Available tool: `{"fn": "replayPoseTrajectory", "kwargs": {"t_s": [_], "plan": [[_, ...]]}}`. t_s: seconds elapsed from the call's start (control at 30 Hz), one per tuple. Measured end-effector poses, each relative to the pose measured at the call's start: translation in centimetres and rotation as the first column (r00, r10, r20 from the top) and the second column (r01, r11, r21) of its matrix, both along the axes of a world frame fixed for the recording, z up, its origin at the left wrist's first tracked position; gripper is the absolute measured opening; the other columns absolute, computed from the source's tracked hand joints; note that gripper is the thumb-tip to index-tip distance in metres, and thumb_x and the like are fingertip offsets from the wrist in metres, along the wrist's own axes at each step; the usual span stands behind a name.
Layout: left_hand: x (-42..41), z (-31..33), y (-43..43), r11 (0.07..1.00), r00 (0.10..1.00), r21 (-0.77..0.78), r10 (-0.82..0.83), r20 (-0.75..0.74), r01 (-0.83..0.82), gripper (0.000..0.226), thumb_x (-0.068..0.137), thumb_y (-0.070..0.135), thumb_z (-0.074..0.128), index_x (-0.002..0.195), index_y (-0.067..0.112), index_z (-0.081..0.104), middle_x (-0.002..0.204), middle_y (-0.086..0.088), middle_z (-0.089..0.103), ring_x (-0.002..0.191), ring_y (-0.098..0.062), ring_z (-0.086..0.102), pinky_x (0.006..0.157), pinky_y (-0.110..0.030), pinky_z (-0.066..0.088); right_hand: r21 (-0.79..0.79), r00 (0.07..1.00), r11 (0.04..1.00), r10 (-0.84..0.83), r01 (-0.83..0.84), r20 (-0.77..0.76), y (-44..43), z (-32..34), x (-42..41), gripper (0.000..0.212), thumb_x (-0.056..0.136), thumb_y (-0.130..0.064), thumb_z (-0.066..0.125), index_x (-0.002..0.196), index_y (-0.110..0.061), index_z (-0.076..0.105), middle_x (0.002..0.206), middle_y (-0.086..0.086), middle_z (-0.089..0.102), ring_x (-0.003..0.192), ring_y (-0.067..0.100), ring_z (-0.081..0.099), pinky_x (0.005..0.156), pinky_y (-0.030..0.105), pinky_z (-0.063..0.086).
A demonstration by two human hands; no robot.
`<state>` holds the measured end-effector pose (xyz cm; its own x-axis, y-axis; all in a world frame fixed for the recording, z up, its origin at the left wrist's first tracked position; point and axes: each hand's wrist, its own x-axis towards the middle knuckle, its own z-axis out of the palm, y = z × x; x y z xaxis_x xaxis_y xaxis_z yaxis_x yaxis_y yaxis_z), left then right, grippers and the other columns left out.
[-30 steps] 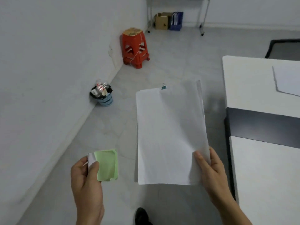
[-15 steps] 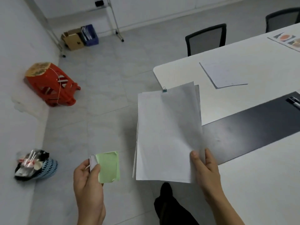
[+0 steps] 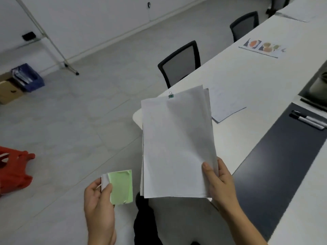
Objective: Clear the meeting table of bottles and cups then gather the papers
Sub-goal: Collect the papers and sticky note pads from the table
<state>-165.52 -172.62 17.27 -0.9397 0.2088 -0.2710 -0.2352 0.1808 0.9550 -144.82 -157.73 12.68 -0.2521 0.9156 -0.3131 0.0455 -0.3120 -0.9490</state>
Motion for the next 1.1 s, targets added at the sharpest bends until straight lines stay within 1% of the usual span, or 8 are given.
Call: {"fn": "replayPoseTrajectory", "kwargs": {"t_s": [0.17, 0.33, 0.43, 0.57, 0.7, 0.83, 1.03, 1.1], "plan": [[-7.4, -1.6, 10.1, 0.913, 0.910, -0.015, -0.404, 0.095, 0.407, 0.020, 0.099, 0.005, 0.051, 0.112, 0.020, 0.053, 0.094, 0.005, 0.065, 0.081, -0.011, 0.061, 0.067, -0.029, 0.047, -0.019, 0.940, 0.948, -0.312, 0.318, 0.138, 1.7, -1.4, -3.9, 0.013, 0.100, -0.033, 0.057, 0.111, -0.037, 0.063, 0.105, -0.011, 0.074, 0.097, 0.014, 0.072, 0.090, 0.048, 0.057], [-13.0, -1.5, 19.2, 0.710, 0.710, -0.040, -0.698, 0.099, 0.703, 0.020, 0.097, 0.009, 0.053, 0.112, 0.022, 0.054, 0.095, 0.004, 0.066, 0.081, -0.013, 0.061, 0.066, -0.030, 0.044, 0.003, 0.775, 0.790, -0.602, 0.613, 0.193, 2.2, -0.5, -8.3, 0.017, 0.101, -0.028, 0.055, 0.112, -0.039, 0.061, 0.104, -0.022, 0.071, 0.093, -0.009, 0.066, 0.082, 0.022, 0.050], [-14.5, -2.3, 22.7, 0.610, 0.614, -0.072, -0.781, 0.115, 0.789, 0.021, 0.097, 0.010, 0.052, 0.113, 0.023, 0.054, 0.097, 0.000, 0.064, 0.083, -0.013, 0.059, 0.067, -0.031, 0.043, -0.006, 0.691, 0.712, -0.679, 0.702, 0.246, 2.3, -2.1, -9.8, 0.021, 0.103, -0.028, 0.053, 0.120, -0.040, 0.056, 0.113, -0.026, 0.066, 0.102, -0.009, 0.062, 0.093, 0.023, 0.046], [-14.4, -3.4, 25.3, 0.494, 0.502, -0.087, -0.853, 0.145, 0.865, 0.022, 0.097, 0.008, 0.051, 0.115, 0.021, 0.053, 0.097, 0.003, 0.062, 0.082, -0.011, 0.057, 0.068, -0.030, 0.044, -0.142, 0.642, 0.646, -0.660, 0.750, 0.390, 3.3, -7.2, -9.5, 0.053, 0.102, -0.040, 0.050, 0.151, -0.023, 0.038, 0.147, -0.012, 0.046, 0.134, 0.013, 0.046, 0.115, 0.036, 0.034], [-13.2, -6.2, 26.0, 0.433, 0.457, -0.152, -0.865, 0.209, 0.889, 0.023, 0.097, 0.008, 0.049, 0.117, 0.018, 0.053, 0.097, 0.006, 0.060, 0.081, -0.011, 0.054, 0.067, -0.029, 0.041, -0.231, 0.613, 0.599, -0.575, 0.767, 0.542, 2.9, -11.6, -7.5, 0.042, 0.105, -0.025, 0.045, 0.145, -0.015, 0.042, 0.135, -0.005, 0.054, 0.114, 0.021, 0.053, 0.093, 0.026, 0.039], [-12.5, -10.2, 26.6, 0.354, 0.410, -0.227, -0.866, 0.287, 0.907, 0.025, 0.095, 0.010, 0.049, 0.119, 0.017, 0.052, 0.107, -0.002, 0.060, 0.086, -0.016, 0.054, 0.069, -0.033, 0.042, -0.250, 0.559, 0.534, -0.557, 0.808, 0.615, 1.7, -13.5, -6.5, 0.036, 0.103, -0.022, 0.048, 0.138, -0.011, 0.045, 0.130, 0.010, 0.060, 0.097, 0.020, 0.052, 0.082, 0.029, 0.041], [-11.0, -15.4, 28.0, 0.306, 0.400, -0.314, -0.867, 0.299, 0.899, 0.022, 0.102, 0.027, 0.046, 0.120, 0.016, 0.047, 0.112, -0.006, 0.056, 0.088, -0.018, 0.053, 0.066, -0.029, 0.041, -0.216, 0.558, 0.571, -0.532, 0.792, 0.638, 0.9, -14.9, -6.5, 0.043, 0.102, -0.017, 0.049, 0.143, -0.011, 0.041, 0.133, 0.010, 0.058, 0.104, 0.020, 0.052, 0.090, 0.030, 0.043], [-11.2, -17.0, 28.7, 0.225, 0.351, -0.391, -0.890, 0.290, 0.893, 0.029, 0.101, 0.023, 0.046, 0.129, 0.015, 0.043, 0.122, -0.008, 0.054, 0.098, -0.021, 0.053, 0.072, -0.029, 0.043, -0.209, 0.558, 0.587, -0.511, 0.782, 0.654, 1.0, -15.3, -6.5, 0.045, 0.102, -0.016, 0.047, 0.146, -0.013, 0.039, 0.135, 0.010, 0.057, 0.110, 0.023, 0.054, 0.092, 0.032, 0.044]]}}
